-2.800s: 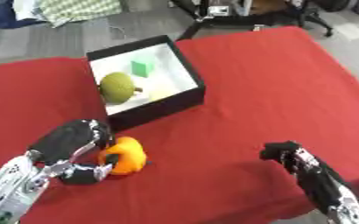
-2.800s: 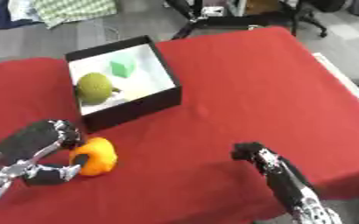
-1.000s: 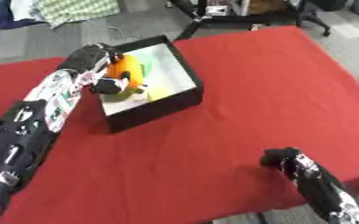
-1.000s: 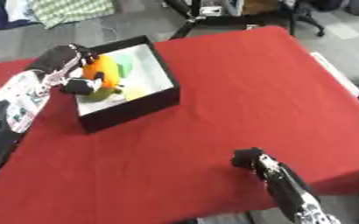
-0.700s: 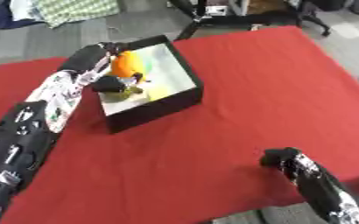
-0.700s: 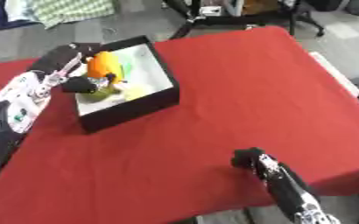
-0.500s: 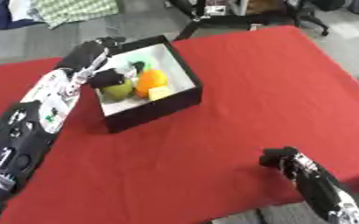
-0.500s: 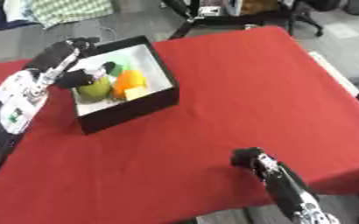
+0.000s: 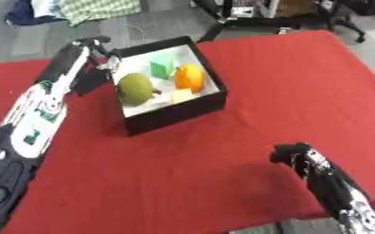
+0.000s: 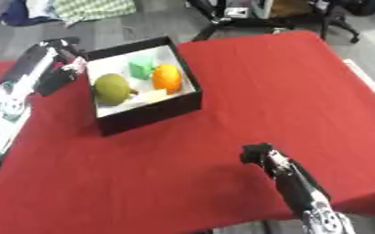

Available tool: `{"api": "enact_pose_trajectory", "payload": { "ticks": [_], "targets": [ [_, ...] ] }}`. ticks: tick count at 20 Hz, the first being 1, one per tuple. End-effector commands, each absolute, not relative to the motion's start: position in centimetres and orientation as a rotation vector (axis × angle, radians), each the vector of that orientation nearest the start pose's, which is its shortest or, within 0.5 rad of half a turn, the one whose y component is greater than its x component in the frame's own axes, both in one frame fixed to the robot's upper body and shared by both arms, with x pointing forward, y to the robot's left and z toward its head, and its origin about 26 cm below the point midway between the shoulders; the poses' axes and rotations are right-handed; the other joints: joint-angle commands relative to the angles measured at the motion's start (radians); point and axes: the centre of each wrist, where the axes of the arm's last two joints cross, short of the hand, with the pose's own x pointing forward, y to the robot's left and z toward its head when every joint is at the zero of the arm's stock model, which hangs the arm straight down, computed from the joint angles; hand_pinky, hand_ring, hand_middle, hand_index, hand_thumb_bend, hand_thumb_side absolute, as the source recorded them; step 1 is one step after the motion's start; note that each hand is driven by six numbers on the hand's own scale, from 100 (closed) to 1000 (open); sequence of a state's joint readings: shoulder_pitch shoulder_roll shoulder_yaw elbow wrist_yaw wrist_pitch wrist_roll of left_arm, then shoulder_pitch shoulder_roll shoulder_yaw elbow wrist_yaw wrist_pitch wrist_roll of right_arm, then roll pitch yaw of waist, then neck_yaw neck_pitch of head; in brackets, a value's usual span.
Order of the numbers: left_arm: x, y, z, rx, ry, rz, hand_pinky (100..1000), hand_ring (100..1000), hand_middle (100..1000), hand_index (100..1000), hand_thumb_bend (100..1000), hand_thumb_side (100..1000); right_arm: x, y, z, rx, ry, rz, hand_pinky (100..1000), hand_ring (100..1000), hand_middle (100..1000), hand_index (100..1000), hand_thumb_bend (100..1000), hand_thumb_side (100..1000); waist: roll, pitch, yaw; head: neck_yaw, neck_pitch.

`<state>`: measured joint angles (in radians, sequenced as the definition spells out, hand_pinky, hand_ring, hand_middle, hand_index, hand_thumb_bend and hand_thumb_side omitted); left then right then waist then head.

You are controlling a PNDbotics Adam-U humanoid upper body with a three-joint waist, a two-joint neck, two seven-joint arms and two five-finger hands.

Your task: Pick up objects on the table and place them in the box.

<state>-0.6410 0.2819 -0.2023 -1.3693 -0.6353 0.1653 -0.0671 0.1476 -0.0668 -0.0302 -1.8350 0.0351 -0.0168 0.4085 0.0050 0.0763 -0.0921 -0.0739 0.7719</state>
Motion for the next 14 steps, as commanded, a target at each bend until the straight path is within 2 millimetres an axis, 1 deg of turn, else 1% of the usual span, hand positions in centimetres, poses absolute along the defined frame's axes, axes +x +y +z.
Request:
{"api": "enact_pose_trajectory", "payload": {
  "ticks": [1, 4, 6, 11, 14],
  "targets": [
    [40.1, 21.4, 16.2, 0.702, -1.777, -0.718, 782, 617, 698, 912, 100, 966, 24.1, -27.2, 3.7, 0.161, -1.719, 0.386, 1000, 802, 700, 797, 100, 1000, 0.0, -0.001, 0.005, 0.02, -0.002],
    [38.6, 22.5, 15.4, 0.671, -1.772, -0.534, 779, 612, 691, 907, 100, 965, 24.1, -27.4, 3.8, 0.16, -1.731, 0.379, 1000, 802, 700, 797, 100, 1000, -0.001, -0.007, 0.007, 0.036, -0.002],
    [37.7, 22.6, 14.3, 0.634, -1.771, -0.455, 778, 610, 689, 905, 100, 970, 23.9, -27.6, 3.7, 0.154, -1.727, 0.374, 1000, 802, 699, 797, 100, 1000, -0.001, -0.014, 0.009, 0.053, -0.002],
    [35.1, 22.7, 11.6, 0.576, -1.781, -0.366, 770, 599, 677, 898, 100, 958, 23.3, -27.8, 3.1, 0.151, -1.7, 0.381, 1000, 802, 699, 796, 100, 1000, -0.003, -0.022, 0.005, 0.113, -0.002],
    [33.2, 22.4, 10.4, 0.539, -1.796, -0.329, 767, 594, 671, 894, 100, 955, 23.0, -27.8, 2.7, 0.144, -1.678, 0.383, 1000, 802, 699, 796, 100, 1000, -0.003, -0.019, -0.018, 0.127, -0.002]
  ]
}}
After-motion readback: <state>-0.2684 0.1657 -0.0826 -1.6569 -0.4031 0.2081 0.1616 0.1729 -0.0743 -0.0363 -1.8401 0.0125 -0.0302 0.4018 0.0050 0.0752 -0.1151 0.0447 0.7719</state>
